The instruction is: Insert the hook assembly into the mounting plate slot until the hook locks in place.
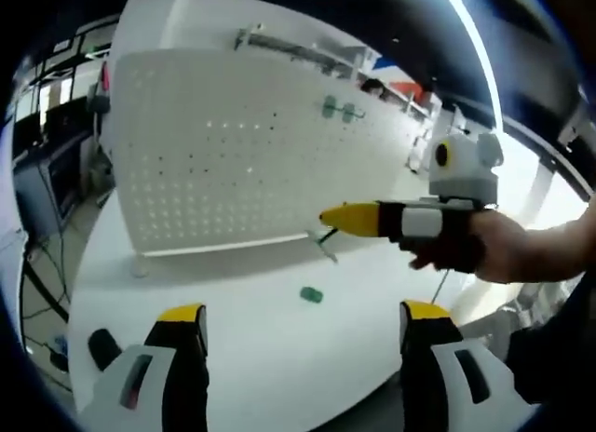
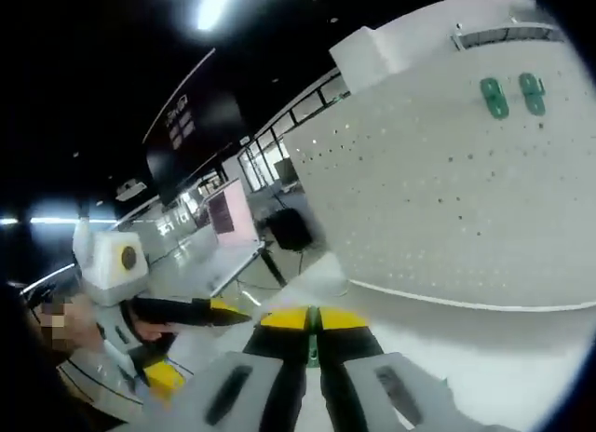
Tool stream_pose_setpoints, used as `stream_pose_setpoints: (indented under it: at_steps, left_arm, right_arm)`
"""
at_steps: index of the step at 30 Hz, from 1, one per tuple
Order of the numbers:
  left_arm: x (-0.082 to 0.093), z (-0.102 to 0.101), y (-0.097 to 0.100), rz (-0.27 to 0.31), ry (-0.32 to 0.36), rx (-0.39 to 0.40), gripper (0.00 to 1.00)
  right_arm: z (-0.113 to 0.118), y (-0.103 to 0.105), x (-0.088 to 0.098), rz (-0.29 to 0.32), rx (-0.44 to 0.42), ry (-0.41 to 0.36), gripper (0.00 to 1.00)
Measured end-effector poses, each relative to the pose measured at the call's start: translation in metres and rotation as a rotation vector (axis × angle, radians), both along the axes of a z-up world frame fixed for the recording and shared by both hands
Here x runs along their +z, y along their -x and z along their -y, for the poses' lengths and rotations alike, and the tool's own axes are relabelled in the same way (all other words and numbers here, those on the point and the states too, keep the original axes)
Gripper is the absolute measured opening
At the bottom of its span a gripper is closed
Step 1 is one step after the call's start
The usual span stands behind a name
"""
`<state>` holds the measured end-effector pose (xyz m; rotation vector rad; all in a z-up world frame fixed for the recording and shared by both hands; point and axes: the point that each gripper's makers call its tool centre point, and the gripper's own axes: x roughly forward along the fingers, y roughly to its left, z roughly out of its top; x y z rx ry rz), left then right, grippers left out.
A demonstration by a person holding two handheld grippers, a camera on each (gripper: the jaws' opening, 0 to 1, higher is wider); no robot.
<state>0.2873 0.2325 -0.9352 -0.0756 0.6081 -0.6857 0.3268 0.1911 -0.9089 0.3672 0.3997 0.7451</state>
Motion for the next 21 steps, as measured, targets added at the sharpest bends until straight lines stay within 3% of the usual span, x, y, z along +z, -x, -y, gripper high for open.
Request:
stream_pose_setpoints:
  at_steps: [10,17,21]
  left_arm:
    - [0.004,0.01,0.003,0.003,0.02,-0.018,0.64]
    - [0.005,0.018,0.005,-0.024,0.111,-0.028,0.28]
    - [0.005,0.02,0.007,-0.046,0.146,-0.028,0.2]
  right_arm:
    - [-0.017,0.024,0.008,-0.025,-0.022,-0.1,0.0]
    - [-0.025,0.03,0.01,-0.016,-0.013,-0.111,0.0]
    - [-0.03,0.035,0.013,-0.006,-0.003,-0.107,0.0]
